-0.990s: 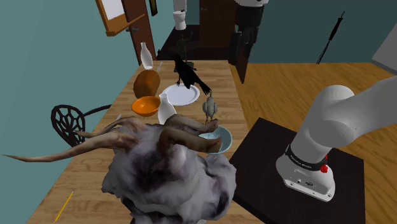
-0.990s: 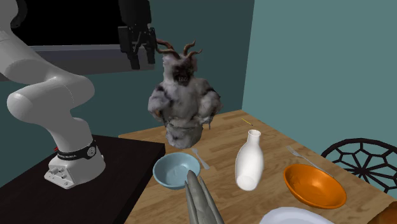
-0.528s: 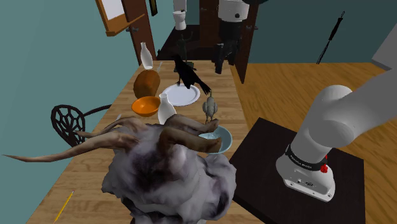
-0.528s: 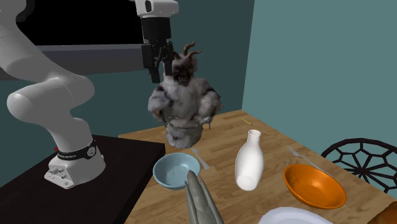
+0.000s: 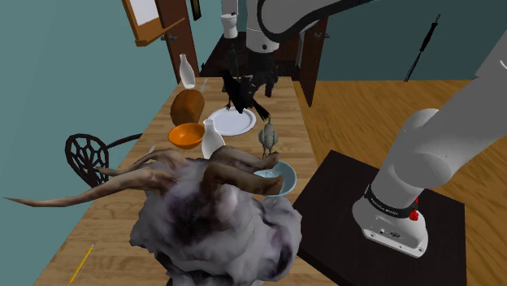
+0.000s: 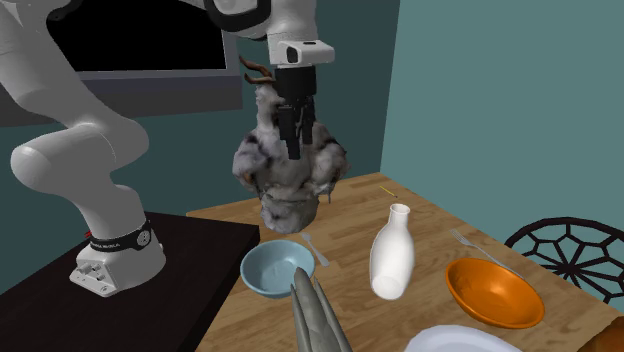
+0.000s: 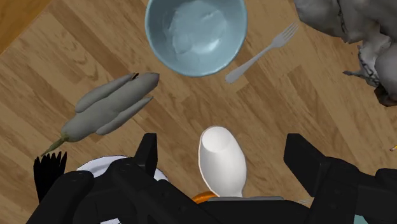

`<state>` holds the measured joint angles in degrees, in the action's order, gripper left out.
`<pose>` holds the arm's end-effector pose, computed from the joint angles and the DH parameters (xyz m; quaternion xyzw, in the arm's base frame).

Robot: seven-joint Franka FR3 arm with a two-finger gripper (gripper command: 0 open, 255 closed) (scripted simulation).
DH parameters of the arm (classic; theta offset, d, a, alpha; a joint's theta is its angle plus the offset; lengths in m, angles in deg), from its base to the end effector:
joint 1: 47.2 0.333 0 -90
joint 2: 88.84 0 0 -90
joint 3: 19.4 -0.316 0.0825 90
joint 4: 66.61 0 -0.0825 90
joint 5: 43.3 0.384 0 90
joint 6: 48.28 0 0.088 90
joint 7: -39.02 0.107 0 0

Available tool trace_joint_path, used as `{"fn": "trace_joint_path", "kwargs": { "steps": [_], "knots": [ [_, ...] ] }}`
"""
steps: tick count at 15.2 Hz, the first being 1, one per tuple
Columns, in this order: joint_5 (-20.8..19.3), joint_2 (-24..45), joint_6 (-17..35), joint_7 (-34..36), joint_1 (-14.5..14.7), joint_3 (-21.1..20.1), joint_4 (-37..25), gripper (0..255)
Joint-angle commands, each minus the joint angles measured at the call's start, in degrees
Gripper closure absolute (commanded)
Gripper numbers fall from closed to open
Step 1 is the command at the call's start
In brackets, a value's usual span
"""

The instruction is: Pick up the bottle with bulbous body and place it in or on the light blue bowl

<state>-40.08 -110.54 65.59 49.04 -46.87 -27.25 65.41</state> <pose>0.4381 0.0706 0.4981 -0.9991 0.0307 -0.0291 0.0053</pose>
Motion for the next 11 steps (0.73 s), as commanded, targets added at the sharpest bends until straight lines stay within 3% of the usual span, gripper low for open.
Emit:
{"fn": "trace_joint_path", "kwargs": {
  "steps": [1,11],
  "knots": [
    [-0.4,4.4,2.9,1.3,-0.1,-0.8,-1.9,0],
    [-5.3,26.0,13.0,8.0,-0.1,-2.8,-14.7,0]
  ]
}}
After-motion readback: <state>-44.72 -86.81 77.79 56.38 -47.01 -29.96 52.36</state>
